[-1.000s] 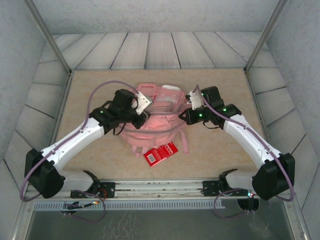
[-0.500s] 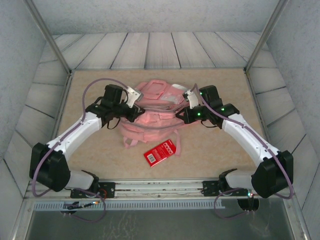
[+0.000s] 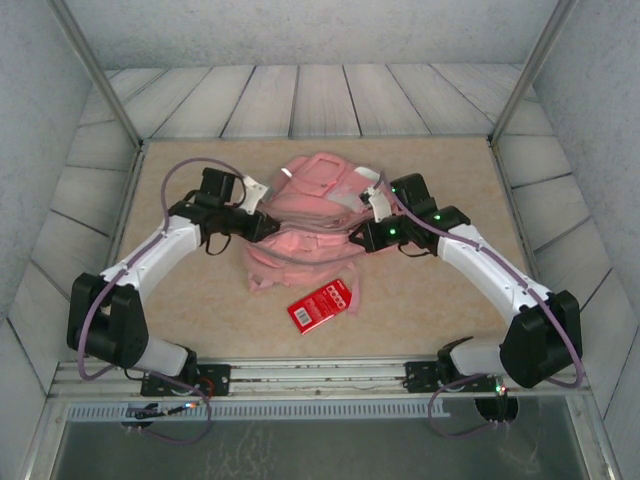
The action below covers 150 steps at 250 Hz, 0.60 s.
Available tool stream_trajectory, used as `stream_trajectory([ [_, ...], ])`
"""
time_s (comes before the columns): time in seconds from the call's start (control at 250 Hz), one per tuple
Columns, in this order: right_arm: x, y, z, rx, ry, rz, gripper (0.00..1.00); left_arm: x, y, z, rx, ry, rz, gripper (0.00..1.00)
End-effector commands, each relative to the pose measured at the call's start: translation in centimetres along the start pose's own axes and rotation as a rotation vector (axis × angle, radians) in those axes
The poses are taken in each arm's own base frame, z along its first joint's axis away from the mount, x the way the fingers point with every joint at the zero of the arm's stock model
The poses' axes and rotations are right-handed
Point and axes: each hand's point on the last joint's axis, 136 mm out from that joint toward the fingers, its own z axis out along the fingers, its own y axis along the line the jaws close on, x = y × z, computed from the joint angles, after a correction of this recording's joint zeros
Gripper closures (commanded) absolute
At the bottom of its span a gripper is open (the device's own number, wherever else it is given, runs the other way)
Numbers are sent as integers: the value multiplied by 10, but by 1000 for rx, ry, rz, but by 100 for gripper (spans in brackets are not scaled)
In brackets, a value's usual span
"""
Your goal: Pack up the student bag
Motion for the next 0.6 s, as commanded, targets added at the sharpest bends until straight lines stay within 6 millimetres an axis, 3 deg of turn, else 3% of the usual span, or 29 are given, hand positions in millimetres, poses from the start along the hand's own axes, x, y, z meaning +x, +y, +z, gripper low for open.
stream_trajectory([
  [0.0, 6, -12, -13, 57, 12, 52, 100, 15, 33, -21, -177, 59, -64, 63],
  [0.112, 6, -11, -9, 48, 21, 53, 100, 16, 16, -30, -161, 87, -28, 57],
  [0.196, 5, -11, -8, 46, 25, 53, 100, 12, -11, -33, -115, 89, 50, 56],
  [0.412, 6, -10, -7, 38, 28, 44, 100, -3, -106, -12, 102, 103, 296, 50],
  [0.596, 6, -8, -5, 23, 28, 44, 100, -6, -137, 19, 169, 185, 395, 52],
])
